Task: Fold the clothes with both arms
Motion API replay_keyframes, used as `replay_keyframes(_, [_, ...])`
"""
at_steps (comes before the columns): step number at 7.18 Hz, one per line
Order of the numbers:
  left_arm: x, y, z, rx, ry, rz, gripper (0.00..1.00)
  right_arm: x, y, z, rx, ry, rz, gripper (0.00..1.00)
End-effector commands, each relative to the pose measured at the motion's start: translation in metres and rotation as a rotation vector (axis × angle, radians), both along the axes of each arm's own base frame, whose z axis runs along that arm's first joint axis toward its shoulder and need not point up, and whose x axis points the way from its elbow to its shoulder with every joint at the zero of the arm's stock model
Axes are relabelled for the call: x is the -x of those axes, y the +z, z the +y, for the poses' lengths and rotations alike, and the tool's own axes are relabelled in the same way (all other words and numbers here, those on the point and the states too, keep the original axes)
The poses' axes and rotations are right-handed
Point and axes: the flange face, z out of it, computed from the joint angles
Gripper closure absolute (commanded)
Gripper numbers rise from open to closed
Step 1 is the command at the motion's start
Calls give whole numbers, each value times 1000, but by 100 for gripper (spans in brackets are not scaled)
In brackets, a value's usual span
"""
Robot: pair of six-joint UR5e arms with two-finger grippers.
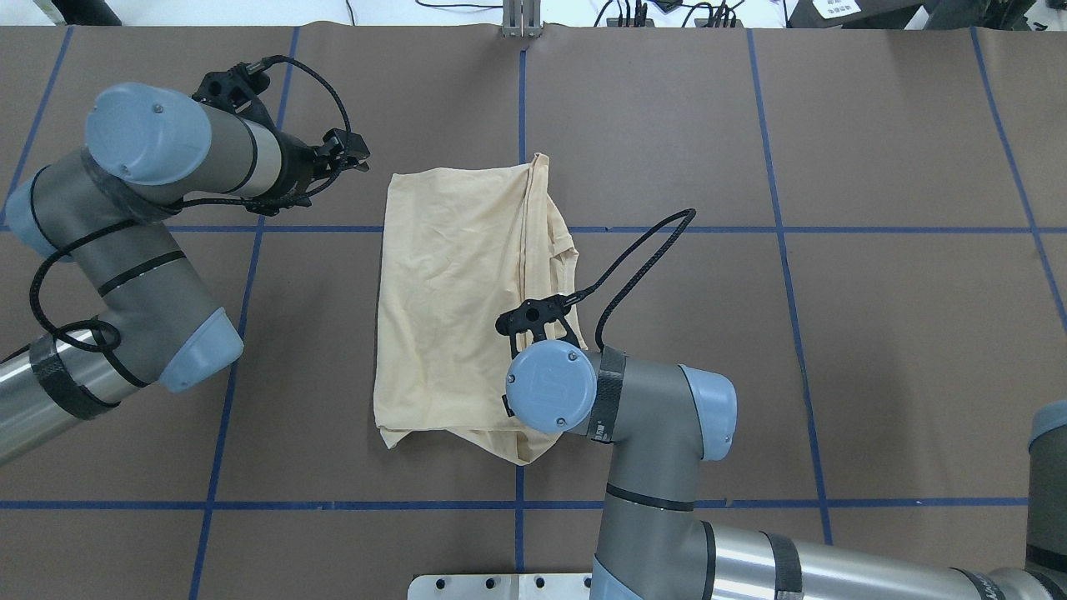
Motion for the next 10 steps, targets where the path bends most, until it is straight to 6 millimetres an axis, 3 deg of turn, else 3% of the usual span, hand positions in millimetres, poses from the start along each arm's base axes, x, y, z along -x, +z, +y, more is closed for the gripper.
replay_keyframes(1, [0, -1, 1, 0, 2, 3, 0, -4, 7, -1, 13, -2, 18, 2])
replay_keyframes(3, [-3, -1, 2, 7, 2, 6, 0, -31, 16, -9, 40, -1, 34, 2])
replay_keyframes(6, [-4, -3, 3, 7, 0, 10, 0, -74, 40, -2, 43, -11, 65, 2])
replay_keyframes(7, [-4, -3, 3, 6, 2, 9, 0, -85, 28, 0, 44, -13, 55, 2])
replay_keyframes(8, [-4, -2, 3, 5, 2, 7, 0, -93, -4, -7, 52, -14, 27, 2])
replay_keyframes(10, [-4, 0, 2, -1, 6, 2, 0, -92, -31, -28, -16, -15, -15, 2])
